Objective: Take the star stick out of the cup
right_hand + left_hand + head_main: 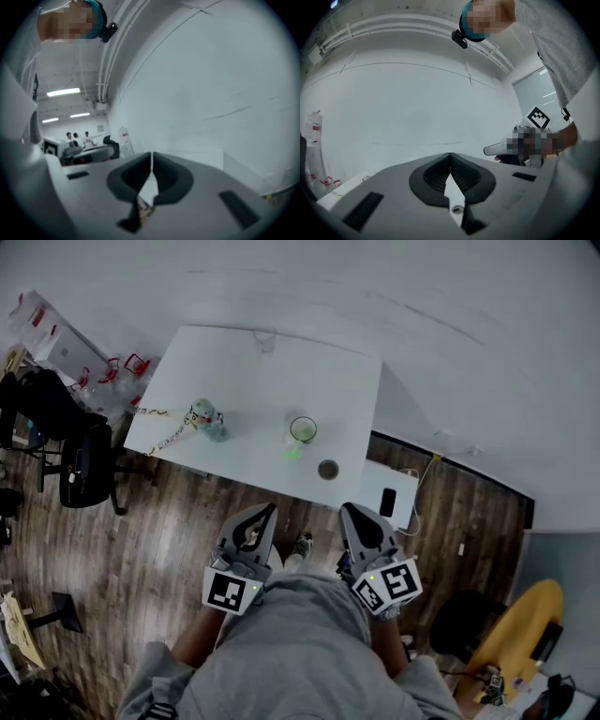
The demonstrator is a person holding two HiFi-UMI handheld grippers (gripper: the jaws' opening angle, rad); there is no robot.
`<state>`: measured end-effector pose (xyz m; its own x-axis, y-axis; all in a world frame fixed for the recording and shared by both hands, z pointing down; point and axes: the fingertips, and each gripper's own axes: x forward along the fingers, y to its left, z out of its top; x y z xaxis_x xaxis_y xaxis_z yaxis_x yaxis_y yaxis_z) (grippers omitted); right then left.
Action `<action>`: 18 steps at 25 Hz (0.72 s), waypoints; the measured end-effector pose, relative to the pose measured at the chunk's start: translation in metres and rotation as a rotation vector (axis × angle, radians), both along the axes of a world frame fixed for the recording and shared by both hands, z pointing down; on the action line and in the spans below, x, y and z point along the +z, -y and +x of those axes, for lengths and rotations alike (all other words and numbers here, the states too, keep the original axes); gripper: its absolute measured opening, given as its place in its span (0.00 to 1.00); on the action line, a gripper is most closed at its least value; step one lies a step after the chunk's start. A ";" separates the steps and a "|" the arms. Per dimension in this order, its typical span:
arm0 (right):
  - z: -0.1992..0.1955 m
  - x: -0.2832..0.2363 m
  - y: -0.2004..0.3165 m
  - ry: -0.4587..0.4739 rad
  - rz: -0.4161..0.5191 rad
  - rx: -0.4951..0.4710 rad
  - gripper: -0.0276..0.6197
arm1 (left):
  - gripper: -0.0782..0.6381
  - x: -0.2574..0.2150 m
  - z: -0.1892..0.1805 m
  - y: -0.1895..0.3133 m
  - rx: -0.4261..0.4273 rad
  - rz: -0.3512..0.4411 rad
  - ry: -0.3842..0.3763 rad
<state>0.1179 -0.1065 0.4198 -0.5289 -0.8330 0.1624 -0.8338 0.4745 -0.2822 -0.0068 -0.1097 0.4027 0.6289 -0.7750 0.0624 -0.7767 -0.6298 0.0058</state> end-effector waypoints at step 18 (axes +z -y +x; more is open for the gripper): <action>0.005 0.017 0.028 -0.034 -0.066 0.057 0.10 | 0.16 0.038 0.010 0.056 0.080 -0.034 0.085</action>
<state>0.1233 -0.1342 0.4367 -0.4743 -0.8484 0.2351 -0.8685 0.4074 -0.2823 0.0028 -0.1656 0.4404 0.6797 -0.7192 0.1440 -0.7228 -0.6901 -0.0353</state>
